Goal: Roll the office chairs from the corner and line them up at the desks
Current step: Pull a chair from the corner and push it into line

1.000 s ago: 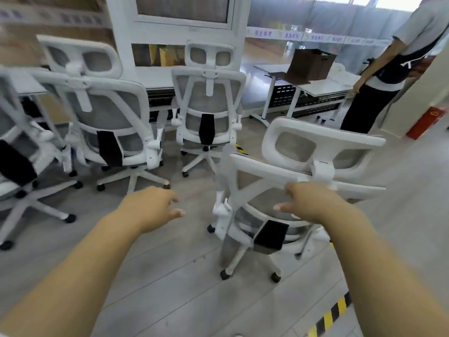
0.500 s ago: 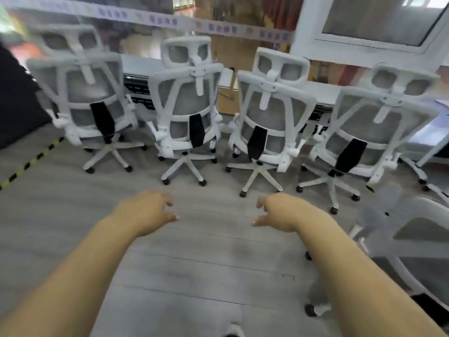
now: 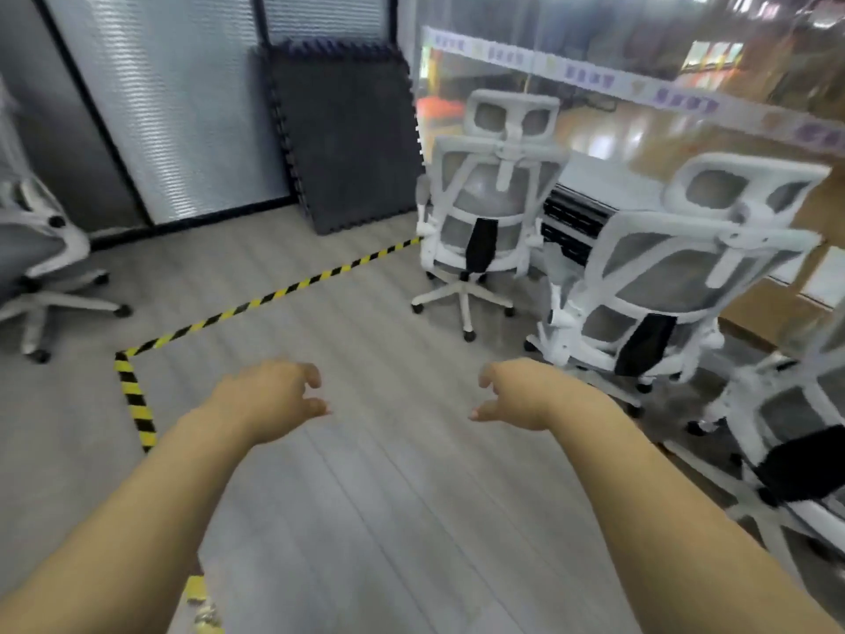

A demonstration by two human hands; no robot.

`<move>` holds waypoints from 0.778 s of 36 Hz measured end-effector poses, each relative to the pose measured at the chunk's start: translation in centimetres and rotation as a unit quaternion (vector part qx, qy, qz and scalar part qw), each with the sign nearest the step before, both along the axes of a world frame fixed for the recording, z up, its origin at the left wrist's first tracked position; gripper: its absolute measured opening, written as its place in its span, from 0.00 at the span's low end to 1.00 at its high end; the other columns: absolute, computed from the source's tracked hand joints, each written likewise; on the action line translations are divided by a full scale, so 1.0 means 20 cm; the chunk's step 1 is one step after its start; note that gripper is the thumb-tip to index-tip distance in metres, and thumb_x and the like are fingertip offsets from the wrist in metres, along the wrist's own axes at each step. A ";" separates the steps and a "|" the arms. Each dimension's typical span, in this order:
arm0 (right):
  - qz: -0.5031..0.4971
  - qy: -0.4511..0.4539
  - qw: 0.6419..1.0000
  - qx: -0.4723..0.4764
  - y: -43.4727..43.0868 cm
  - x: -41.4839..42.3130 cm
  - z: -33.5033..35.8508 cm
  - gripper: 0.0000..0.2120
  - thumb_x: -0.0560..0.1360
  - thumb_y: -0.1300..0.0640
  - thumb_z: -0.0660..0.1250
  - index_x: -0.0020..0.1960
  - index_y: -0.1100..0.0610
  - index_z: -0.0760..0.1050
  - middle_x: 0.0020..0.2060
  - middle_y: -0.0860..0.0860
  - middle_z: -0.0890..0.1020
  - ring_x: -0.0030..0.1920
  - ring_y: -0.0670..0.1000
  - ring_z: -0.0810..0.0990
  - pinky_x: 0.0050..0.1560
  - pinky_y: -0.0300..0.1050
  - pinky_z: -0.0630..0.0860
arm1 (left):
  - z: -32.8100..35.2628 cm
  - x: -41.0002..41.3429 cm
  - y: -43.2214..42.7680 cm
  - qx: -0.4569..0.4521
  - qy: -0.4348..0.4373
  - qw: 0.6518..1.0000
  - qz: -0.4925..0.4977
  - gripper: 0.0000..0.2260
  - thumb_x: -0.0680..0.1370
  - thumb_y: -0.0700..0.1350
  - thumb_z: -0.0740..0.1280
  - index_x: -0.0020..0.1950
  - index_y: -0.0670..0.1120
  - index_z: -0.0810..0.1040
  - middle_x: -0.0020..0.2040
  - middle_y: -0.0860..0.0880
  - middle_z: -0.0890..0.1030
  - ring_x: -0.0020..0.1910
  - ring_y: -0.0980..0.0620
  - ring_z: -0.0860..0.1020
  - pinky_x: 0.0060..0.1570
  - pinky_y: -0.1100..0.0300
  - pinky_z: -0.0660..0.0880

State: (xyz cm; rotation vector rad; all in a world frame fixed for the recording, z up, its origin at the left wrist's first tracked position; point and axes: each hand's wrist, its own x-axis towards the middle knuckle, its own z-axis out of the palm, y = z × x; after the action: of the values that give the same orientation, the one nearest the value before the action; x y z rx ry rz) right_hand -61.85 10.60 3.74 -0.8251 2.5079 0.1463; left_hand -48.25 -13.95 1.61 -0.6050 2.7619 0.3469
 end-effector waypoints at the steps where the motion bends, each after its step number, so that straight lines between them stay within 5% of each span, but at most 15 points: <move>1: 0.022 0.003 1.000 0.000 -0.09 -0.04 0.01 0.28 0.75 0.39 0.63 0.68 0.53 0.65 0.62 0.52 0.74 0.59 0.56 0.73 0.56 0.52 0.72 | 0.00 0.00 -0.06 0.003 -0.001 1.000 0.020 0.20 0.75 0.62 0.62 0.64 0.55 0.71 0.61 0.52 0.75 0.57 0.50 0.74 0.54 0.54 0.73; 14: 0.235 0.003 0.972 0.000 -1.34 -0.22 -0.01 0.27 0.75 0.41 0.63 0.68 0.53 0.65 0.62 0.51 0.74 0.60 0.55 0.73 0.56 0.50 0.72 | -0.03 0.26 -0.85 0.014 -0.006 0.971 0.238 0.21 0.75 0.63 0.62 0.63 0.54 0.71 0.59 0.52 0.76 0.54 0.51 0.75 0.52 0.55 0.73; 22: 0.262 0.009 0.965 -0.027 -2.12 -0.16 -0.02 0.28 0.75 0.39 0.63 0.69 0.51 0.64 0.63 0.51 0.73 0.61 0.55 0.73 0.50 0.48 0.69 | -0.05 0.42 -1.54 -0.004 0.010 0.956 0.295 0.21 0.74 0.63 0.62 0.62 0.54 0.72 0.57 0.52 0.77 0.54 0.51 0.75 0.52 0.54 0.74; 28: 0.275 -0.008 0.961 -0.034 -2.61 -0.15 0.03 0.28 0.75 0.40 0.63 0.70 0.50 0.63 0.66 0.49 0.72 0.63 0.53 0.72 0.57 0.48 0.71 | 0.01 0.46 -2.00 -0.023 0.006 0.950 0.311 0.21 0.74 0.63 0.62 0.63 0.55 0.71 0.59 0.52 0.76 0.55 0.50 0.75 0.51 0.55 0.73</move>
State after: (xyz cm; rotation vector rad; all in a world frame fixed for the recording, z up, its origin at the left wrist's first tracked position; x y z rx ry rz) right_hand -64.83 -41.62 4.31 -1.5269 2.2142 0.2372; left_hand -38.97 -54.05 1.89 -1.4888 2.5248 0.4147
